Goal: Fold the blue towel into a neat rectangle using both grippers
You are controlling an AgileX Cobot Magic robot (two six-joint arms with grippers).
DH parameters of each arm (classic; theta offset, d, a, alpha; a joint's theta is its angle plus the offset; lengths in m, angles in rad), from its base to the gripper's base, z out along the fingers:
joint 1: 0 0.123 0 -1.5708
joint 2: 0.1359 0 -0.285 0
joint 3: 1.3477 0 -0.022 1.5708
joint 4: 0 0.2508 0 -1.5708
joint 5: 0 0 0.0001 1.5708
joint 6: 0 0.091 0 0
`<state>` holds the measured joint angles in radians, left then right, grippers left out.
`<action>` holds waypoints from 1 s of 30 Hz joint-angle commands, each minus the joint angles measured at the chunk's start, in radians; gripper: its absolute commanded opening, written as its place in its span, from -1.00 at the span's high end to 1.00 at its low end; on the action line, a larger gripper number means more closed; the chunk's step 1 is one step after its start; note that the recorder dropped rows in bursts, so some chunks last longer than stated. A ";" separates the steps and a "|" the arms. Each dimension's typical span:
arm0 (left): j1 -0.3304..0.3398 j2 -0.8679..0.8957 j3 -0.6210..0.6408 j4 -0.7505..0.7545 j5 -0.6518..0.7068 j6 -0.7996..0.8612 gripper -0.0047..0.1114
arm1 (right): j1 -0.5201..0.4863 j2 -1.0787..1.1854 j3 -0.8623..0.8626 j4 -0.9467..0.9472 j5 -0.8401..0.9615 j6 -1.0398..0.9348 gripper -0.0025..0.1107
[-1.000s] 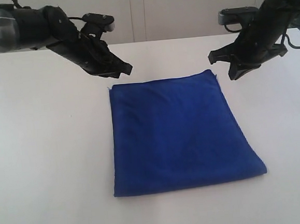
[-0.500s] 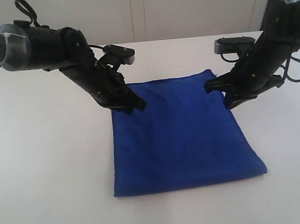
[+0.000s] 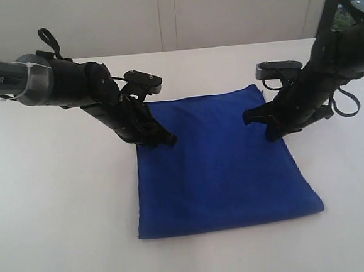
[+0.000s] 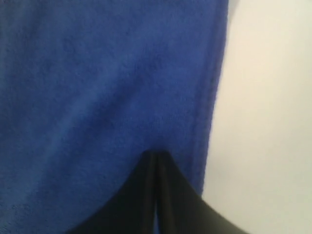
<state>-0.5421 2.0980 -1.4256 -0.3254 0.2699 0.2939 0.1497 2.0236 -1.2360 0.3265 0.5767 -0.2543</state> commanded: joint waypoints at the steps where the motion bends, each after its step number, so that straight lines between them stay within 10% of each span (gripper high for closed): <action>1: -0.001 0.026 0.010 -0.003 0.039 -0.007 0.92 | 0.002 0.004 0.002 -0.164 0.063 0.095 0.96; 30: -0.001 -0.127 0.013 -0.005 0.224 -0.092 0.92 | 0.002 -0.276 0.014 -0.121 0.104 0.091 0.96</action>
<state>-0.5421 1.9554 -1.4390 -0.3213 0.5010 0.2269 0.1514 1.7573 -1.2344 0.2025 0.6789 -0.1507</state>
